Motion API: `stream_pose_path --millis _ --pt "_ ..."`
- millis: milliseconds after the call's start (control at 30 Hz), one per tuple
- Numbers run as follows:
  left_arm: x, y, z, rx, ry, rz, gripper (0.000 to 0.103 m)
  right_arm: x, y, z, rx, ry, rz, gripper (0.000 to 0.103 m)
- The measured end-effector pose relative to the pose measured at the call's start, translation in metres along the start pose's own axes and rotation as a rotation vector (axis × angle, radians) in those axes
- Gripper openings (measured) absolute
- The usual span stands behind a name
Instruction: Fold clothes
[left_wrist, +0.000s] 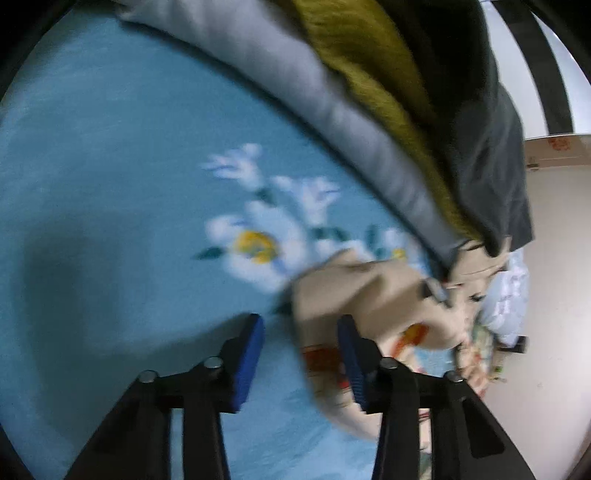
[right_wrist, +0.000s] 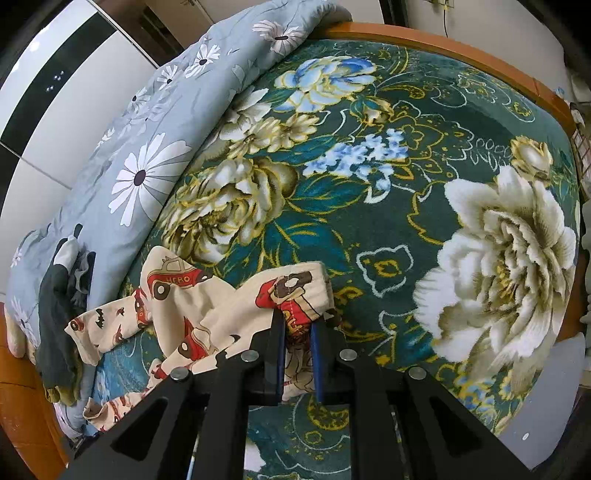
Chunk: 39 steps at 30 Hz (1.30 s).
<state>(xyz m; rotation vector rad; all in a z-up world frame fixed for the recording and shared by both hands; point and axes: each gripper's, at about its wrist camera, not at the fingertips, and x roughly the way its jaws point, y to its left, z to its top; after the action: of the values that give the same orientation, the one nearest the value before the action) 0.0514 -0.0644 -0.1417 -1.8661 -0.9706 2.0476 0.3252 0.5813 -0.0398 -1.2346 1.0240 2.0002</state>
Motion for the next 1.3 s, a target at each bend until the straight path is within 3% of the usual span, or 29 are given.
stream_pose_path --millis 67,233,400,500,600,667,767,867,1000,1133,1167,1233,1300 --pt "0.005 -0.007 0.002 -0.006 0.005 -0.003 0.003 -0.005 0.002 0.0 -0.012 -0.008 0.005 0.012" --pt "-0.027 -0.034 0.0 0.049 -0.096 0.036 0.002 -0.037 0.01 -0.004 -0.049 -0.073 0.058 0.012" --pt "-0.125 -0.075 -0.005 0.175 -0.274 -0.043 0.002 -0.07 0.018 -0.007 -0.086 -0.138 0.111 0.012" --pt "-0.157 -0.072 -0.026 0.239 -0.34 -0.022 0.002 -0.09 0.023 -0.009 -0.108 -0.177 0.143 0.012" --pt "-0.151 -0.034 -0.062 0.276 -0.291 0.084 0.002 -0.101 0.016 -0.023 -0.153 -0.213 0.11 0.012" --pt "-0.12 0.007 -0.087 0.252 -0.195 0.175 0.002 -0.08 -0.002 -0.04 -0.195 -0.155 0.01 0.012" --pt "-0.102 0.046 -0.121 0.181 -0.096 0.206 0.002 -0.049 -0.042 -0.065 -0.092 -0.052 -0.043 0.012" --pt "-0.094 0.057 -0.14 0.186 -0.052 0.229 0.002 -0.035 -0.073 -0.081 0.012 -0.001 -0.049 0.012" --pt "-0.098 0.068 -0.141 0.15 -0.049 0.163 0.003 -0.041 -0.073 -0.08 0.004 -0.013 -0.057 0.012" --pt "-0.091 0.09 -0.144 0.027 -0.033 0.072 0.007 -0.048 -0.074 -0.079 -0.005 -0.025 -0.065 0.012" --pt "-0.089 0.096 -0.144 -0.002 -0.031 0.062 0.009 -0.049 -0.076 -0.079 -0.007 -0.026 -0.064 0.012" --pt "-0.084 0.105 -0.143 -0.04 -0.032 0.065 0.026 -0.05 -0.083 -0.079 -0.009 -0.025 -0.054 0.012" --pt "-0.081 0.11 -0.14 -0.068 -0.043 0.049 0.03 -0.05 -0.085 -0.079 -0.003 -0.019 -0.049 0.012"
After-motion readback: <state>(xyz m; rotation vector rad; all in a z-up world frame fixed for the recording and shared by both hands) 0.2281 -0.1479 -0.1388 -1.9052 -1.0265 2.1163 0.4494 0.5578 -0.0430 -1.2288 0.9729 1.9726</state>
